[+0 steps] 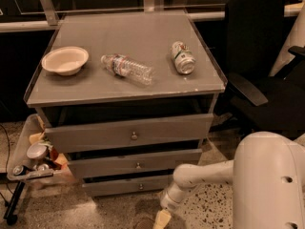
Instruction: Open bottom drawer
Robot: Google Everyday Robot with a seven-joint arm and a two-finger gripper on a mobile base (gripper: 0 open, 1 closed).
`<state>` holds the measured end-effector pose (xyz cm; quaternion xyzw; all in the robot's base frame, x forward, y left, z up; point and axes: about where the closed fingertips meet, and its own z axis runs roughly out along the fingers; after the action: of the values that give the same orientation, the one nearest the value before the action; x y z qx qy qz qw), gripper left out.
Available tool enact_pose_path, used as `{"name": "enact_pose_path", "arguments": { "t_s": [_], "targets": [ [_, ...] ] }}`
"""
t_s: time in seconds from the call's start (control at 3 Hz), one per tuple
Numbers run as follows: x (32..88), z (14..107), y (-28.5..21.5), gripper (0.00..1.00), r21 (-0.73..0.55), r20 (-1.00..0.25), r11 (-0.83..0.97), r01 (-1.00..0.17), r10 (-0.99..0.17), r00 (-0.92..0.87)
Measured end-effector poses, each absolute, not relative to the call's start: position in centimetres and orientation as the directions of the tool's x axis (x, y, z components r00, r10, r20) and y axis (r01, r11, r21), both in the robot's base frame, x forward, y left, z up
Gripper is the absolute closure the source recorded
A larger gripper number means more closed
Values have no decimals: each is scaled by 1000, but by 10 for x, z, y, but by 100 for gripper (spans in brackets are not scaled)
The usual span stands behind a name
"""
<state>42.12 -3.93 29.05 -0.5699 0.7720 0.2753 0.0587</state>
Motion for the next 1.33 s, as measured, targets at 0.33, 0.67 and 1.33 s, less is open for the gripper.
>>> {"name": "enact_pose_path", "arguments": {
  "t_s": [0.33, 0.67, 1.33],
  "targets": [
    [445, 283, -49, 0, 275, -417, 234, -933, -845, -335],
    [471, 274, -56, 0, 203, -427, 251, -946, -847, -317],
    [510, 248, -66, 0, 146, -430, 272, -951, -848, -309]
  ]
}}
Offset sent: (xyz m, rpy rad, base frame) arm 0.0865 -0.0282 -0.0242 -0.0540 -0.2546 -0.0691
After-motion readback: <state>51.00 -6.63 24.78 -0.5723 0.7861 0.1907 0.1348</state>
